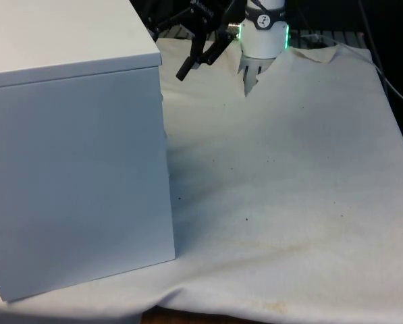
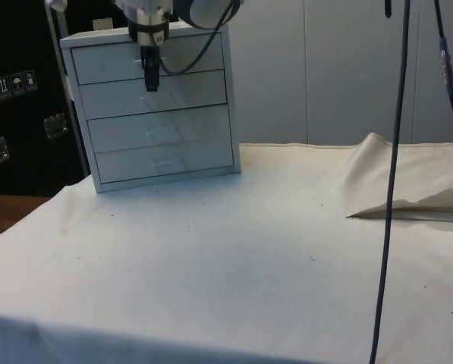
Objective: Open the drawer, then close it.
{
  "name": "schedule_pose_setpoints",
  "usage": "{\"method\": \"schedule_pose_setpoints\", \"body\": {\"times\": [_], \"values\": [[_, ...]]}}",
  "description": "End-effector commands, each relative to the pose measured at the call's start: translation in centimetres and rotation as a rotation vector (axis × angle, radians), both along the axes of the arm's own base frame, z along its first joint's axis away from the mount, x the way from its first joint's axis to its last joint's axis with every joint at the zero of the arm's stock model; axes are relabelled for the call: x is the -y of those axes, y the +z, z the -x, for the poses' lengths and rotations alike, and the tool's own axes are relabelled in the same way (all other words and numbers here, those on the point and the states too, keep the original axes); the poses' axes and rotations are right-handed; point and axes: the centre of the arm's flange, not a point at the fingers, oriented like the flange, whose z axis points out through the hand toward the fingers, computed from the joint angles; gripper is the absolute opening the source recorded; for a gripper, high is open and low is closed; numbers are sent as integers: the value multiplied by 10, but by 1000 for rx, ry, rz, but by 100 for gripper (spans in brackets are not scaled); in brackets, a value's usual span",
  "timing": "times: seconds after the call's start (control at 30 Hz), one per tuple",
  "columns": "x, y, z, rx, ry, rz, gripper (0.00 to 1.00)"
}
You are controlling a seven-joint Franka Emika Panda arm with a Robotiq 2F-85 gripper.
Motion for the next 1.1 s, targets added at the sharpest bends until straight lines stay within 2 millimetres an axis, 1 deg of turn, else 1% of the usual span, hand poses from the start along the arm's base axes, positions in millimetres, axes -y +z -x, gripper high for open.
{"method": "schedule_pose_setpoints", "body": {"times": [0.0, 0.03, 0.07, 0.13, 0.17, 0.33, 0.37, 0.4, 0.43, 0.47, 0.57, 0.6, 0.63, 0.7, 0.83, 0.87, 0.9, 0.93, 1.07], "values": [[1, 2, -1, 3, 0, 1, 62], [1, -1, -2, 8, 3, 1, 62], [1, -1, -2, 9, 3, 2, 55], [1, -1, -3, 9, 2, 3, 45], [1, -1, -3, 9, 2, 4, 35], [2, -1, -4, 12, -1, 8, 15], [7, 7, -4, 13, -8, 13, 11], [2, 0, -4, 13, -1, 9, 11], [2, 0, -4, 13, -1, 9, 2], [2, 0, -4, 13, -1, 9, 0], [2, 0, -4, 13, -1, 9, 0], [7, 7, -4, 13, -8, 13, 0], [2, 0, -4, 13, -1, 9, 0], [2, 0, -4, 13, -1, 9, 0], [-5, 7, -2, 16, -5, 14, 0], [11, 13, -5, 24, -12, 18, 0], [-6, 9, -2, 19, -5, 16, 0], [11, 13, -5, 24, -14, 18, 0], [2, 15, -4, 25, -12, 20, 0]]}}
